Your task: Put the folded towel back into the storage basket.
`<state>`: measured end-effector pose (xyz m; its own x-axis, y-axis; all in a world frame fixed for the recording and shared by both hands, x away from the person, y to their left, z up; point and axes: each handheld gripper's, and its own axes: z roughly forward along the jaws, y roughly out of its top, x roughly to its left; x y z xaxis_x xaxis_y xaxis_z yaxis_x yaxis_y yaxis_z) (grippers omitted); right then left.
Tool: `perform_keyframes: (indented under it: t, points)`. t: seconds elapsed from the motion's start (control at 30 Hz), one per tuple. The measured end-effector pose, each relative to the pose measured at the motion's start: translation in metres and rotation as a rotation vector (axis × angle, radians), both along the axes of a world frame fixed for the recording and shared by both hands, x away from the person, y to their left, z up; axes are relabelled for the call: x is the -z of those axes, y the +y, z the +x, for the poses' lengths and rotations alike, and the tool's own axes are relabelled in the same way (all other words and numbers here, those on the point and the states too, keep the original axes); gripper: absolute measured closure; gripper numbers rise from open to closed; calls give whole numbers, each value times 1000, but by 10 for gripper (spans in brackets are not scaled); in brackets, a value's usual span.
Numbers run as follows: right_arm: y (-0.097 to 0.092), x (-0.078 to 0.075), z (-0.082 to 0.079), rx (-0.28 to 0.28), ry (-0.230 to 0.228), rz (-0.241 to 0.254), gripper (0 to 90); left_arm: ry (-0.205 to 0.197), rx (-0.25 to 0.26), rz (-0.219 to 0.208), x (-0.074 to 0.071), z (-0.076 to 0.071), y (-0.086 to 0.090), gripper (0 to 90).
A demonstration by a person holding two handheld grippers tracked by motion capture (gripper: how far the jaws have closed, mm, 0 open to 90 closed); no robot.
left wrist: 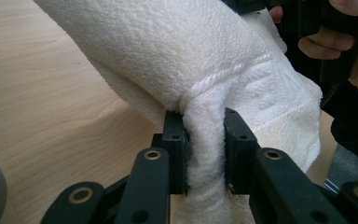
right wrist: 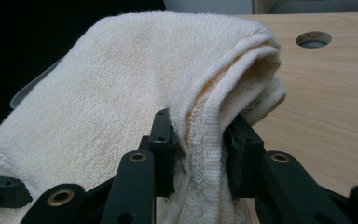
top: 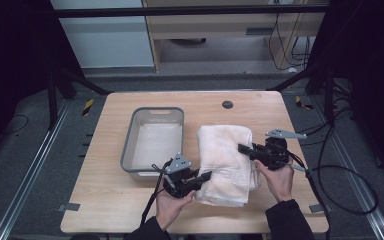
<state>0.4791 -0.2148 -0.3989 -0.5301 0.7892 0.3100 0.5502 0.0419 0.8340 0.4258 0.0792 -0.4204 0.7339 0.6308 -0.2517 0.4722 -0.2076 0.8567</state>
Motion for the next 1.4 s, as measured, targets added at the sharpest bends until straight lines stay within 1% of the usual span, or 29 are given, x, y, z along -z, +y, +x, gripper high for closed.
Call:
perform_keyframes:
  t: [0.1, 0.13, 0.23, 0.4, 0.47, 0.57, 0.6, 0.67, 0.7, 0.73, 0.77, 0.8, 0.87, 0.9, 1.0, 1.13, 1.4]
  points:
    - [0, -5, -1, 0, -17, 0, 678, -16, 0, 2, -3, -1, 0, 732]
    - [0, -6, -2, 0, -20, 13, 678, -25, -2, 2, -6, -2, 1, 732]
    - [1, -7, -2, 1, -28, 15, 678, -33, -2, 1, -9, -2, 2, 732]
    - [5, -14, -2, 1, -53, 5, 678, -45, -6, 2, -14, -2, 4, 732]
    - [6, -15, -3, 4, -55, 3, 678, -50, -6, 2, -16, -2, 5, 732]
    - [8, -21, -2, 5, -71, 8, 678, -60, -5, 1, -23, -1, 8, 732]
    - [9, -22, -2, 4, -79, 3, 678, -60, -5, 1, -23, -1, 8, 732]
    - [12, -27, -1, 1, -87, 4, 678, -63, -6, -9, -30, 0, 13, 732]
    - [12, -27, -1, 1, -87, 4, 678, -63, -6, -9, -30, 0, 13, 732]
    - [15, -31, -2, 0, -97, 6, 678, -68, -7, -10, -34, 0, 17, 732]
    - [15, -31, -2, 0, -97, 6, 678, -68, -7, -10, -34, 0, 17, 732]
    - [19, -36, -2, 1, -114, 3, 678, -73, -7, -12, -36, 0, 19, 732]
    - [22, -40, -2, 2, -120, 1, 678, -77, -9, -19, -41, 1, 24, 732]
    - [22, -40, -2, 2, -120, 1, 678, -77, -9, -19, -41, 1, 24, 732]
    - [26, -46, -1, 3, -136, 1, 678, -86, -12, -17, -46, 3, 28, 732]
    - [32, -53, 2, 1, -146, 9, 678, -100, -15, -14, -52, 5, 33, 732]
    - [41, -61, 6, -2, -152, 4, 678, -108, -21, -17, -58, 8, 41, 732]
